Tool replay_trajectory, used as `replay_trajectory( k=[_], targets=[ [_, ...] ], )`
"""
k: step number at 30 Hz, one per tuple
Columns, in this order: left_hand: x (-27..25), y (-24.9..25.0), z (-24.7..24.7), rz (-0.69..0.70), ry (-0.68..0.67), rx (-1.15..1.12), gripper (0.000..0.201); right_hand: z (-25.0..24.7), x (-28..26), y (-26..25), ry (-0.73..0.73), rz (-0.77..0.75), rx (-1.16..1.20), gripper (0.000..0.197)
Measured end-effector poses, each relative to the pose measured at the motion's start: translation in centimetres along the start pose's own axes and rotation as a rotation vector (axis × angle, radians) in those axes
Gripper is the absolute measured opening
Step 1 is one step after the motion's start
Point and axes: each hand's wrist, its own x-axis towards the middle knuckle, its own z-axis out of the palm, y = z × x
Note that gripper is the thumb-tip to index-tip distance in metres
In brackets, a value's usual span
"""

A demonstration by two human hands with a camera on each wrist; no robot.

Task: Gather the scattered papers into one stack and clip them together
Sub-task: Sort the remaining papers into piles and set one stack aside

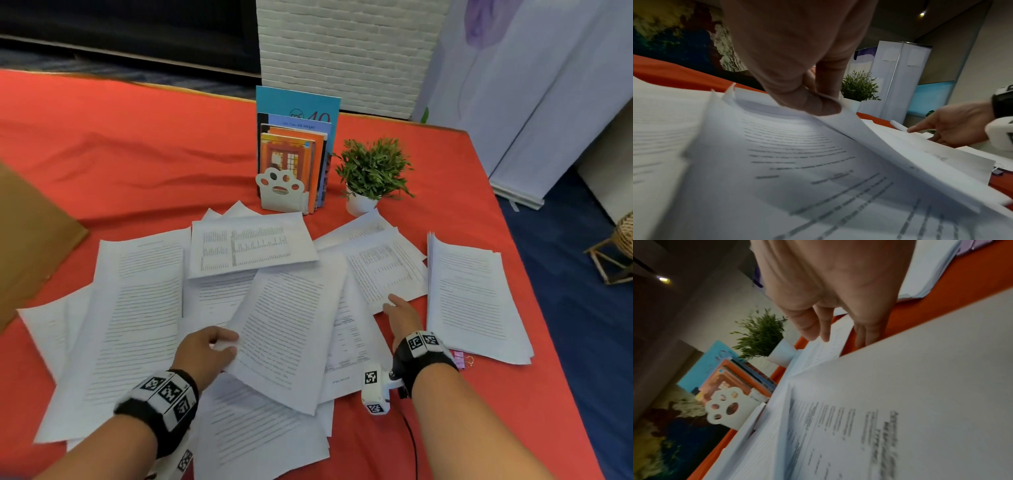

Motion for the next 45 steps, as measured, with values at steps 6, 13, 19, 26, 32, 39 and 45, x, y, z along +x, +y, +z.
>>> replay_trajectory(
  k=[6, 13, 19, 26, 32, 39, 45],
  targets=[
    [-0.8, -3.3, -4.9, -0.020, 0.090, 0.050, 0.022, 1.1, -0.5, -3.6, -0.004, 0.012, -0.102, 0.045],
    [-1.3, -6.0, -8.1, 0.026, 0.322, 0.144, 0.031, 2.3, -1.4, -5.6, 0.037, -0.054, -0.119, 0.057],
    [-1.3, -6.3, -9.2, -0.081, 0.256, 0.145, 0.026, 4.8, -2.8, -3.2, -0.085, 0.015, -0.445, 0.051],
    [0.2, -6.5, -10.1, -0.072, 0.210, 0.054, 0.040, 5.0, -2.5, -2.1, 0.161, -0.043, -0.283, 0.039],
    [1.4, -7.9, -11.4, -0.171, 0.312, -0.062, 0.023, 2.6, -1.1, -4.2, 0.284, 0.110, -0.145, 0.042],
    [2.3, -10.1, -12.8, -0.249, 0.480, 0.132, 0.034, 4.4, 1.2, -5.5, 0.154, 0.054, -0.404, 0.044],
    [2.7, -10.5, -13.8, -0.376, 0.429, 0.319, 0.041, 5.3, 2.7, -6.8, 0.127, 0.041, -0.396, 0.036]
  ],
)
